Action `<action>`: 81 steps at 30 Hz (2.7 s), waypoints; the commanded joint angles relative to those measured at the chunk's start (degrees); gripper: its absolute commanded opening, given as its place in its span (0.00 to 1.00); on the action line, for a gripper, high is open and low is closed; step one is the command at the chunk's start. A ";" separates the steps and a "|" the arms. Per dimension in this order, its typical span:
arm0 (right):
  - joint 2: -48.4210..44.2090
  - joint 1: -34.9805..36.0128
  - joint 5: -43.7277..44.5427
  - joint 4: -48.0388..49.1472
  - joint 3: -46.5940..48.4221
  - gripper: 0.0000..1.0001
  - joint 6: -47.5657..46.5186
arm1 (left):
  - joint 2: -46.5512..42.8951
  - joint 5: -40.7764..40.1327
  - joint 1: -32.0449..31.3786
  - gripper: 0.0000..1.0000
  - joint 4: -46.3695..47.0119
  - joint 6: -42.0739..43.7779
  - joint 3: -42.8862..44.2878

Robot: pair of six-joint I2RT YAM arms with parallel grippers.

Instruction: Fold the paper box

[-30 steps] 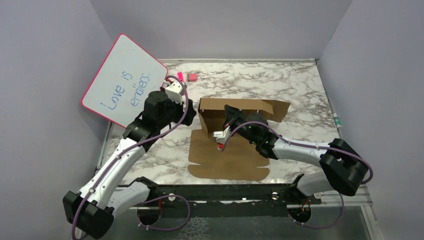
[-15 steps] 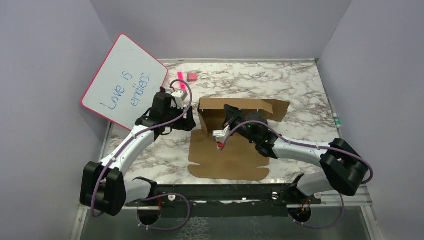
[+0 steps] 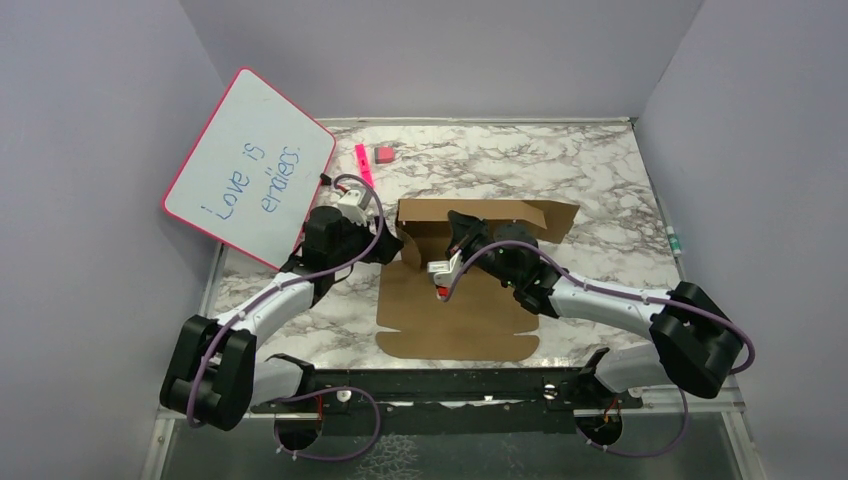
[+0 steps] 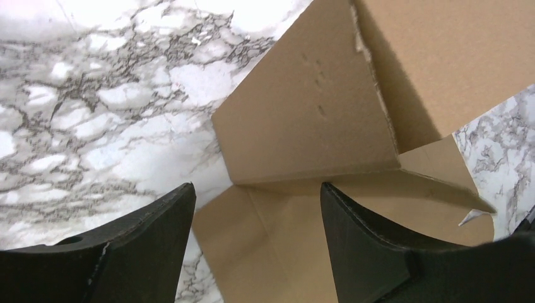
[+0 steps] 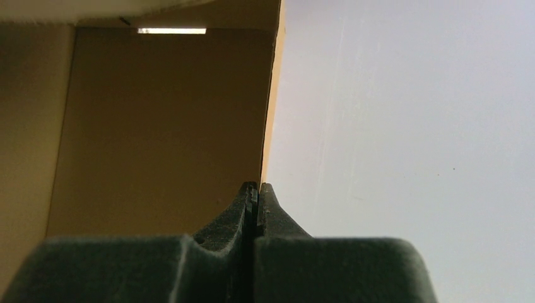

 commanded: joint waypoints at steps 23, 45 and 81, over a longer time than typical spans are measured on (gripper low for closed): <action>2.52 0.83 -3.98 -11.75 4.91 0.02 3.36 | 7.66 -18.92 -8.82 0.50 37.29 4.33 -7.36; 2.86 0.83 -2.61 -10.82 4.84 0.02 8.18 | 20.25 -47.38 -17.48 0.41 52.48 1.11 -9.08; 3.84 1.18 -2.53 -10.77 3.83 0.02 14.90 | 36.23 -77.06 -23.56 0.30 64.60 -1.59 -1.46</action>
